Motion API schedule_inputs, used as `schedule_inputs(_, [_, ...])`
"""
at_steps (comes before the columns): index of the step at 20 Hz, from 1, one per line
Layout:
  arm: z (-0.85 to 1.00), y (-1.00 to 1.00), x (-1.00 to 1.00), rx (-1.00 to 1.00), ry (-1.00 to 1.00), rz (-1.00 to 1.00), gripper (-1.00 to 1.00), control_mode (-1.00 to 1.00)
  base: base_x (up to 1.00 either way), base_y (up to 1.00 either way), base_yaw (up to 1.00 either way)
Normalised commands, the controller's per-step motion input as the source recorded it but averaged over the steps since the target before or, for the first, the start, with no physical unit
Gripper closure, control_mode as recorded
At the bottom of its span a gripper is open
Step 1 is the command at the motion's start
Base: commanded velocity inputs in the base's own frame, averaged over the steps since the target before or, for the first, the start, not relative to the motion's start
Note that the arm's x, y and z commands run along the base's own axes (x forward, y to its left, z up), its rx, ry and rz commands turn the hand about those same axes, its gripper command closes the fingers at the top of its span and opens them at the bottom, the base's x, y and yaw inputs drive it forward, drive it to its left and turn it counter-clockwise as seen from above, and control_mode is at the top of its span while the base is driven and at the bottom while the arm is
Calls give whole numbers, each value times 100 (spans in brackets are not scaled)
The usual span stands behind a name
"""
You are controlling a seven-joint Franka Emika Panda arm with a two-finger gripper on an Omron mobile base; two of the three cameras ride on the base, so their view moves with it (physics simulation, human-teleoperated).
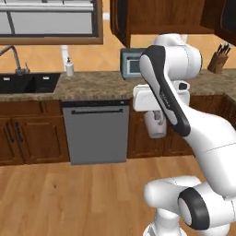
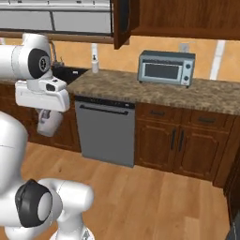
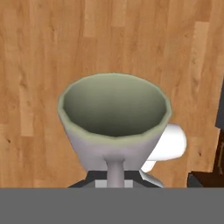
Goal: Gather all objects into one cabinet and sort the glasses and bowls to opposite sides.
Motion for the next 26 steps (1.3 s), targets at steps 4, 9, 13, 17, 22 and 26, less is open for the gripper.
schedule_inputs(4, [0,0,0,0,0,0,100,100,-100,100,38])
schedule_inputs(9, [0,0,0,0,0,0,100,100,-88,100,60])
schedule_inputs(13, [0,0,0,0,0,0,100,100,-61,99,76])
schedule_inputs(17, [0,0,0,0,0,0,100,100,-50,96,77])
schedule_inputs(22, [0,0,0,0,0,0,100,100,-52,100,77])
schedule_inputs(26, [0,0,0,0,0,0,100,100,-45,99,76])
